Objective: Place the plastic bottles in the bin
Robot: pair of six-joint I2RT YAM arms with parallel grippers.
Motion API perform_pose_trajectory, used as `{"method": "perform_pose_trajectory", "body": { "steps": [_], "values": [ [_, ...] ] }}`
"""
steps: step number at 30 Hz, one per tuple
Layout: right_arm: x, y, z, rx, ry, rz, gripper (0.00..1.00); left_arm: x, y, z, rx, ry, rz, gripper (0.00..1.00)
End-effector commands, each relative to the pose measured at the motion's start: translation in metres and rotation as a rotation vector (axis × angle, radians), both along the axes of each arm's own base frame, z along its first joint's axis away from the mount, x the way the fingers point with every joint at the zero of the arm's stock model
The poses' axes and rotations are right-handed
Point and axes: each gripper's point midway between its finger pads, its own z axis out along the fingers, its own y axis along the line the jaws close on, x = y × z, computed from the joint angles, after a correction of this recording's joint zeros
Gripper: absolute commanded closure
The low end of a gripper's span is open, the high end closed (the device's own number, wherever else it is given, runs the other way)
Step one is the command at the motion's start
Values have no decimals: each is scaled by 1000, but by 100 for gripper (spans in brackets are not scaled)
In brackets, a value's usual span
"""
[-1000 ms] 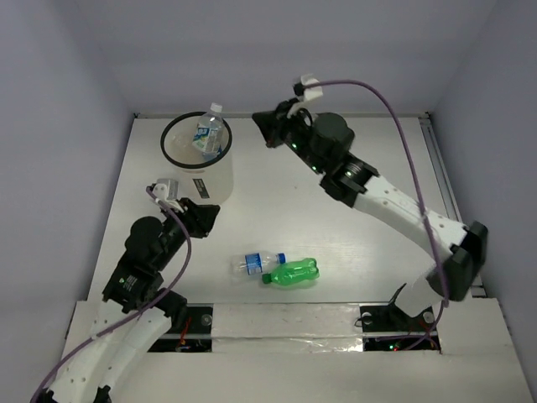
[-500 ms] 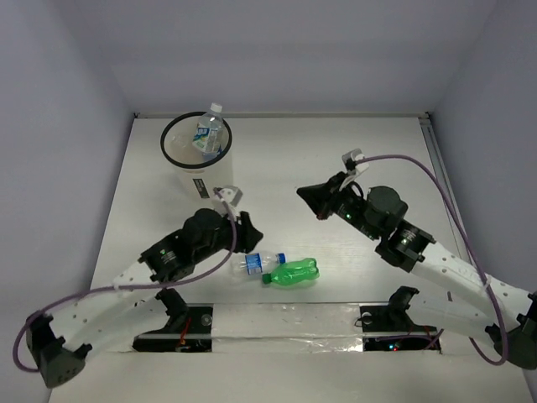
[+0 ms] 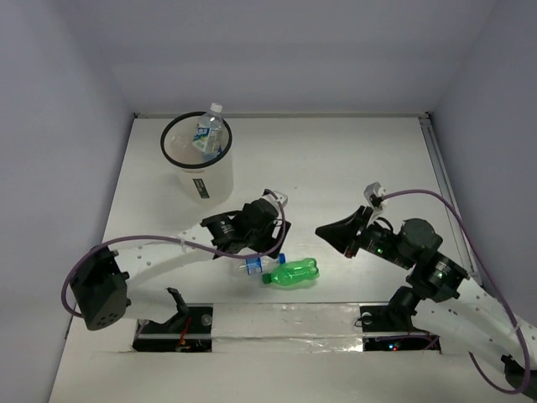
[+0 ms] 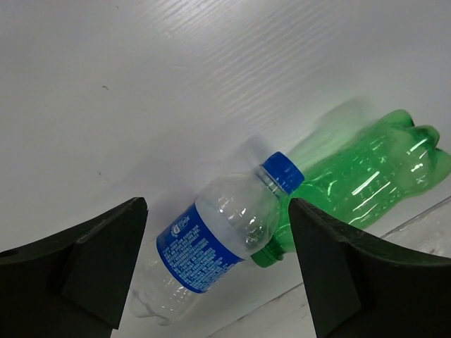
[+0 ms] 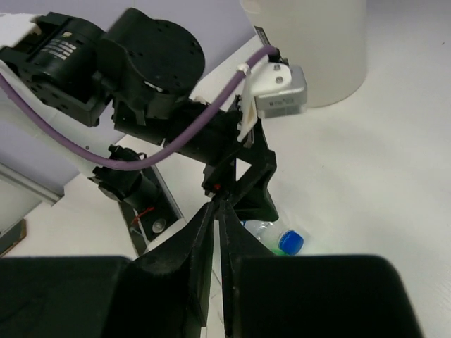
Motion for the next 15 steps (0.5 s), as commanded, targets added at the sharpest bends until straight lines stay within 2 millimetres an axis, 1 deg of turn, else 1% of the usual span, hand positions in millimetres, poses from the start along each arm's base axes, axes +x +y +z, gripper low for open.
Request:
{"method": "perform_pose_trajectory", "body": {
  "steps": [1, 2, 4, 7, 8, 12, 15],
  "values": [
    [-7, -3, -7, -4, 25, 15, 86, -3, -3, 10, 24, 4, -41, 20],
    [-8, -3, -9, -9, 33, 16, 85, -3, -6, 12, 21, 11, -44, 19],
    [-9, -2, -11, -10, 40, 25, 82, -6, -5, 2, 71, 59, -44, 17],
    [-9, -3, -14, -9, 39, 22, 80, -12, 9, -13, 173, 119, -15, 17],
    [-9, -3, -14, -7, 38, 17, 80, -15, 11, -15, 177, 135, -18, 17],
    [-10, -4, -15, -2, 35, 19, 79, -22, 8, -8, 127, 153, -23, 16],
    [-11, -5, -14, -2, 35, 22, 79, -31, 13, -18, 163, 193, -14, 16]
  ]
}}
